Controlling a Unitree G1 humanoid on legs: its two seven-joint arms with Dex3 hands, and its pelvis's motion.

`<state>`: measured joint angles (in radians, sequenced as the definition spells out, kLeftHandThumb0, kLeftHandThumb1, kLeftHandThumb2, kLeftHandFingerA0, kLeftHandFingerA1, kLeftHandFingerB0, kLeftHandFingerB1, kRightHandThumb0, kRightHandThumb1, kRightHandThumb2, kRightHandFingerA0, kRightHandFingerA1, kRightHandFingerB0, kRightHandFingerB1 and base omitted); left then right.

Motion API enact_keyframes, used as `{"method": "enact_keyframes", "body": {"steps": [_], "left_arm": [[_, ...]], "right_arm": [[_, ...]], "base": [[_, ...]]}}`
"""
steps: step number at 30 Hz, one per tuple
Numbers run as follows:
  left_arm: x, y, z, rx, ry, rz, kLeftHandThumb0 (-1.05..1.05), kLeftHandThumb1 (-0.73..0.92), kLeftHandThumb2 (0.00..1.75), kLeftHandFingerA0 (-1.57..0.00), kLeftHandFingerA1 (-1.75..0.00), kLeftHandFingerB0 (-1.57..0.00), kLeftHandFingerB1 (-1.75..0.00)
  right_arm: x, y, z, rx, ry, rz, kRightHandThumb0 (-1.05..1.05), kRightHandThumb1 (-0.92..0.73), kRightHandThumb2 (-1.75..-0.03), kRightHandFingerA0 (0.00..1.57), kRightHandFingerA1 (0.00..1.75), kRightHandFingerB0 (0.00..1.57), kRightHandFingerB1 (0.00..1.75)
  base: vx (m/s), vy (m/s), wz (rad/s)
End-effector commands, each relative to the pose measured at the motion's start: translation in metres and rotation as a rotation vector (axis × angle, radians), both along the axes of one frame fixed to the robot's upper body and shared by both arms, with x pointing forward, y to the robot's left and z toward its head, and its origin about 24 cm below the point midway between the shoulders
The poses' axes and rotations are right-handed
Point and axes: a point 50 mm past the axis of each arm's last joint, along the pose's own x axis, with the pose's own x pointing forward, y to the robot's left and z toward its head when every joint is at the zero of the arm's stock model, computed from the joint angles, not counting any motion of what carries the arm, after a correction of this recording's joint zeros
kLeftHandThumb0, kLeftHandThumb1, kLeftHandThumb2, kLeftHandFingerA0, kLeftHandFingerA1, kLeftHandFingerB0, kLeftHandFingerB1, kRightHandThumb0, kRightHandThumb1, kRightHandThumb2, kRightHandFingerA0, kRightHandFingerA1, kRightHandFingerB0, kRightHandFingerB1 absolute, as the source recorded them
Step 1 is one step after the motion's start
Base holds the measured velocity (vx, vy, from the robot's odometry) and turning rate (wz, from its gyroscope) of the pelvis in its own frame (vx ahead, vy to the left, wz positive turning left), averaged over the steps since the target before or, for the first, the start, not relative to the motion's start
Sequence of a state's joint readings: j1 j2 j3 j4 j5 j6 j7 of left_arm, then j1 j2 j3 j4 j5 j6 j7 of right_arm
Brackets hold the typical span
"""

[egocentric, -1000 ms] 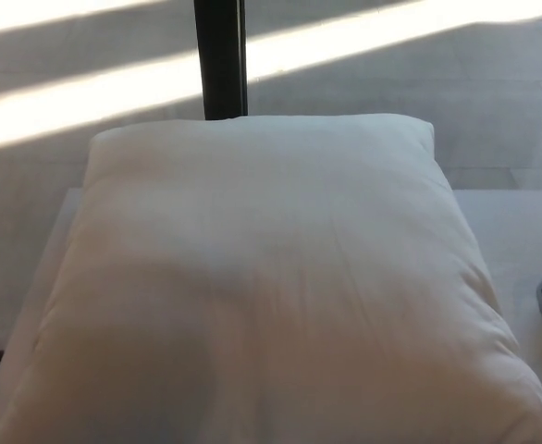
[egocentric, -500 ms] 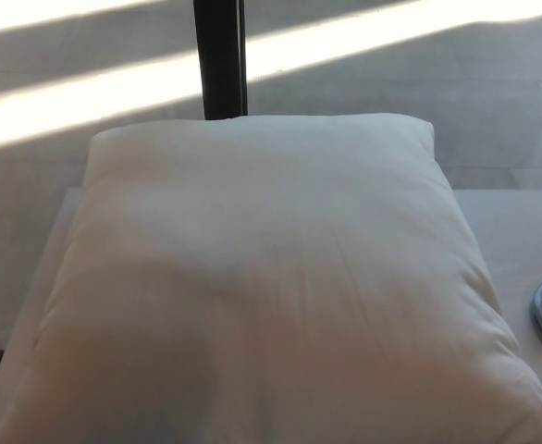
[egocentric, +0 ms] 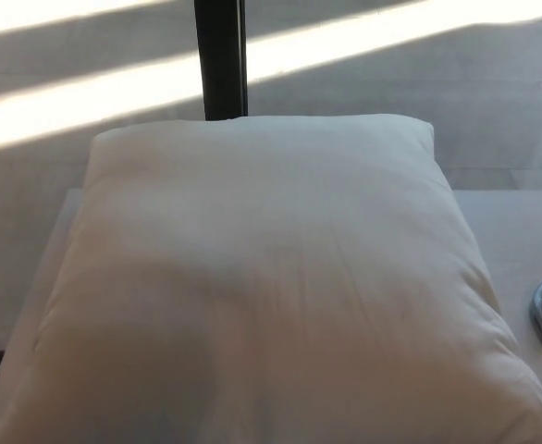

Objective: A hammer is kept on the right hand side and a pillow is kept on the left hand side on the desk infront of the robot and the robot uses its right hand to pick up the hammer and makes a downward swinging motion to hit the pillow

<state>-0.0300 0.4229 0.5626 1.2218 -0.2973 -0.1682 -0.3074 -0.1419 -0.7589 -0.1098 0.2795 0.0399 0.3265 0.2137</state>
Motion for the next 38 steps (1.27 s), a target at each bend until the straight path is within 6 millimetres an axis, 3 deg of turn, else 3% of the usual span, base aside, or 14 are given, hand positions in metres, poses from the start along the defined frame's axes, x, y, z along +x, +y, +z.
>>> {"method": "enact_keyframes", "body": {"steps": [1,2,3,4,5,10,14,17,26,30,35,36,37,38], "left_arm": [[0.0,0.006,0.005,0.018,-0.007,0.009,-0.56,0.63,0.59,-0.72,-0.56,-0.65,-0.46],[0.0,0.006,0.005,0.018,-0.007,0.009,-0.56,0.63,0.59,-0.72,-0.56,-0.65,-0.46],[0.0,0.007,0.005,0.018,-0.006,0.011,-0.55,0.63,0.59,-0.73,-0.55,-0.65,-0.46],[0.0,0.007,0.005,0.017,-0.004,0.015,-0.55,0.63,0.59,-0.73,-0.55,-0.65,-0.46],[-0.002,0.007,0.005,0.019,-0.003,0.024,-0.58,0.61,0.59,-0.72,-0.55,-0.66,-0.47],[0.001,0.01,0.009,0.034,-0.006,0.018,-0.56,0.62,0.59,-0.73,-0.55,-0.66,-0.47],[0.003,0.009,0.009,0.035,-0.011,0.018,-0.56,0.62,0.59,-0.71,-0.54,-0.65,-0.47],[0.0,0.009,0.007,0.028,-0.009,0.025,-0.56,0.62,0.59,-0.71,-0.55,-0.65,-0.47],[-0.001,0.008,0.005,0.02,0.006,0.043,-0.55,0.62,0.59,-0.71,-0.54,-0.64,-0.47],[0.002,0.008,0.005,0.016,0.004,0.041,-0.54,0.63,0.59,-0.72,-0.55,-0.65,-0.47],[0.011,0.008,0.01,0.035,-0.013,0.019,-0.67,0.6,0.59,-0.65,-0.52,-0.61,-0.44],[0.016,0.009,0.012,0.039,-0.031,0.013,-0.66,0.6,0.59,-0.67,-0.53,-0.6,-0.43],[0.023,0.009,0.016,0.04,-0.061,0.002,-0.68,0.46,0.89,-0.67,-0.65,-0.58,-0.58],[0.028,0.008,0.018,0.039,-0.081,-0.007,-0.68,0.46,0.89,-0.67,-0.65,-0.58,-0.58]], "right_arm": [[-0.061,-0.062,0.02,0.432,-0.356,-0.206,-0.87,-0.88,-0.8,0.0,0.0,0.0,0.0],[-0.062,-0.062,0.02,0.433,-0.357,-0.206,-0.87,-0.88,-0.8,0.0,0.0,0.0,0.0],[-0.069,-0.069,0.021,0.424,-0.404,-0.261,-0.93,-0.67,-0.96,0.0,0.0,0.0,0.01],[-0.082,-0.079,0.022,0.409,-0.474,-0.346,-0.93,-0.67,-0.96,0.0,0.0,0.0,0.01],[-0.095,-0.091,0.023,0.422,-0.537,-0.447,-1.02,-0.78,-1.13,0.0,0.1,0.0,0.0],[-0.145,-0.129,0.012,0.478,-0.731,-0.784,-1.01,-0.79,-1.1,0.0,0.07,0.0,0.0],[-0.171,-0.146,0.002,0.612,-0.873,-0.996,-0.99,-0.81,-1.09,0.0,0.07,0.0,0.0],[-0.179,-0.148,-0.009,0.594,-0.826,-1.079,-1.01,-0.85,-1.13,0.0,0.07,0.0,0.0],[-0.186,-0.134,-0.056,0.748,-0.728,-1.081,-0.9,-0.69,-0.96,0.0,0.08,0.0,0.0],[-0.176,-0.106,-0.094,0.877,-0.612,-1.021,-0.87,-0.63,-0.91,0.0,0.06,0.0,0.0],[-0.159,-0.098,-0.104,0.864,-0.525,-1.074,-0.84,-0.69,-1.01,0.0,0.22,0.0,0.1],[-0.156,-0.098,-0.103,0.852,-0.513,-1.061,-0.74,-0.82,-0.66,0.0,0.22,0.0,0.06],[-0.153,-0.098,-0.102,0.841,-0.513,-1.056,-0.81,-0.69,-1.02,0.0,0.2,0.0,0.12],[-0.15,-0.098,-0.1,0.837,-0.512,-1.057,-0.81,-0.69,-1.02,0.0,0.2,0.0,0.12]], "base": [[0.0,0.0,0.0],[0.0,0.0,0.0],[0.0,0.0,0.0],[0.0,0.0,0.0],[0.0,0.0,0.0],[0.0,0.0,0.0],[0.0,0.0,0.0],[0.0,0.0,0.0],[0.0,0.0,0.0],[0.0,0.0,0.0],[0.0,0.0,0.0],[0.0,0.0,0.0],[0.0,0.0,0.0],[0.0,0.0,0.0]]}}
